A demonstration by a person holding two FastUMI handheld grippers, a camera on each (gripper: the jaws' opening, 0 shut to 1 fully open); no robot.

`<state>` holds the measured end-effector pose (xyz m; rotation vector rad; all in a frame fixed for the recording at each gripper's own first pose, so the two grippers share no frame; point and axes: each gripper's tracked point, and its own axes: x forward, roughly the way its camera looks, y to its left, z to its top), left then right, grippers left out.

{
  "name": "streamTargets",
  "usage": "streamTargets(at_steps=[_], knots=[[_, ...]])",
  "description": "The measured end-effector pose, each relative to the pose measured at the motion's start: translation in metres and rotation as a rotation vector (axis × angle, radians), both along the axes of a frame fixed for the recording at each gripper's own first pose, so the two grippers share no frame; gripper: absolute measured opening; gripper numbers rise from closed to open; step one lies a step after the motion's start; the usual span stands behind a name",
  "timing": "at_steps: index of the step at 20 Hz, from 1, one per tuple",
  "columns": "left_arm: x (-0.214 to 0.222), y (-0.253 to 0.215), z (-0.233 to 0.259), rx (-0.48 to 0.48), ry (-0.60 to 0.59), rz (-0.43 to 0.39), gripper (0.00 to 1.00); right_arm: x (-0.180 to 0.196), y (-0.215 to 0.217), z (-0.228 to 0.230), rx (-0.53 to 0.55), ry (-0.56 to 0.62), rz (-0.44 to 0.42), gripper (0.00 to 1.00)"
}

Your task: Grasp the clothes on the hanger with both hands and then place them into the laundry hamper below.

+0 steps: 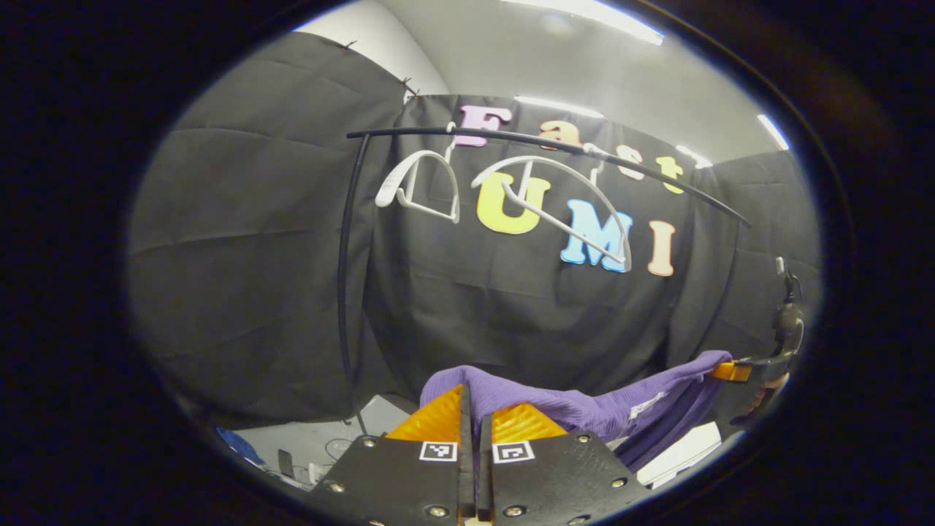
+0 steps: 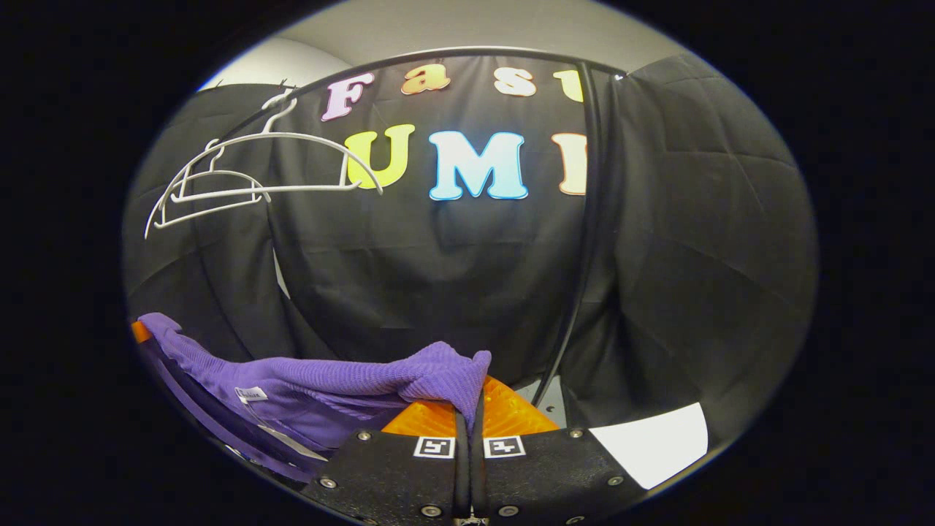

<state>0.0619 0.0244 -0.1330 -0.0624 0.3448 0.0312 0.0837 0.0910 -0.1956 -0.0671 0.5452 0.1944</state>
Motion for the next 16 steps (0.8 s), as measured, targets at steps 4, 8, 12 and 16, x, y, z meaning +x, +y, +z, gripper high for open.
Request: streamTargets(at_steps=[4, 8, 12, 16], knots=[[-0.016, 0.006, -0.038, -0.042, 0.068, -0.098, 0.1, -0.053, 0.008, 0.005, 0.004, 0.019, -0.062, 0.0], [-0.041, 0.006, -0.065, -0.071, 0.123, -0.139, 0.02, -0.099, 0.023, -0.01, -0.041, 0.075, -0.044, 0.0], [-0.05, 0.005, -0.077, -0.074, 0.163, -0.151, 0.1, -0.117, 0.047, -0.03, -0.003, 0.142, -0.01, 0.01], [-0.046, -0.013, -0.099, -0.075, 0.19, -0.184, 0.02, -0.125, 0.073, -0.044, 0.016, 0.162, 0.042, 0.01]])
